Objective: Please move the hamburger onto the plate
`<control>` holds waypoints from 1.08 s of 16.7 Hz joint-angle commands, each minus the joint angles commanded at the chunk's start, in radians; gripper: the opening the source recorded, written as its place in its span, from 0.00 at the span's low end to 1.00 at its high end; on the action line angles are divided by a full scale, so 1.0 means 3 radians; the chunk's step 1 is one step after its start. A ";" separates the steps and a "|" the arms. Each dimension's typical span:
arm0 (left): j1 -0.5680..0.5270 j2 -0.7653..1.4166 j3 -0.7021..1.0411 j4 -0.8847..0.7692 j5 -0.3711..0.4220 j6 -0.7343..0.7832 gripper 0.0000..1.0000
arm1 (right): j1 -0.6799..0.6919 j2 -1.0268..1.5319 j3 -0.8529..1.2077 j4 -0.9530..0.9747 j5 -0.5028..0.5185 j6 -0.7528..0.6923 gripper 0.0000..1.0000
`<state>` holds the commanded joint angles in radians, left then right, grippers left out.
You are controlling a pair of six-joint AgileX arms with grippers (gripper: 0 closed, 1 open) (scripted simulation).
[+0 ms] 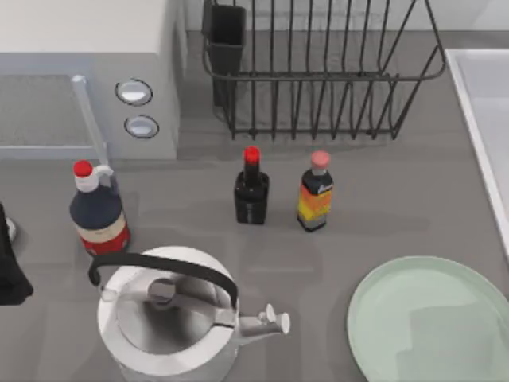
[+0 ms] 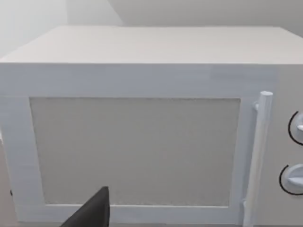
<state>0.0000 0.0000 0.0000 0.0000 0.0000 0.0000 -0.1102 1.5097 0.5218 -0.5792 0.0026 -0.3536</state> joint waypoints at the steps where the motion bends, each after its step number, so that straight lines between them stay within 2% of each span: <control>1: 0.0000 0.0000 0.0000 0.0000 0.0000 0.0000 1.00 | 0.0000 0.0000 0.0000 0.0000 0.0000 0.0000 0.00; 5: 0.0000 0.0000 0.0000 0.0000 0.0000 0.0000 1.00 | 0.0000 0.0000 0.0000 0.0000 0.0000 0.0000 0.00; 6: 0.0000 0.0000 0.0000 0.0000 0.0000 0.0000 1.00 | -0.0013 -0.0254 0.0158 -0.0324 -0.0045 -0.0016 0.00; 10: 0.0000 0.0000 0.0000 0.0000 0.0000 0.0000 1.00 | -0.0021 -0.0330 0.0351 -0.0572 -0.0045 -0.0026 0.00; 15: 0.0000 0.0000 0.0000 0.0000 0.0000 0.0000 1.00 | -0.0027 -0.0619 0.0863 -0.1512 -0.0046 -0.0043 0.00; 18: 0.0000 0.0000 0.0000 0.0000 0.0000 0.0000 1.00 | -0.0030 -0.0794 0.1111 -0.1855 -0.0044 -0.0044 0.00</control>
<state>0.0000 0.0000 0.0000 0.0000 0.0000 0.0000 -0.1193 1.2713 0.8552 -1.1357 -0.0106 -0.3669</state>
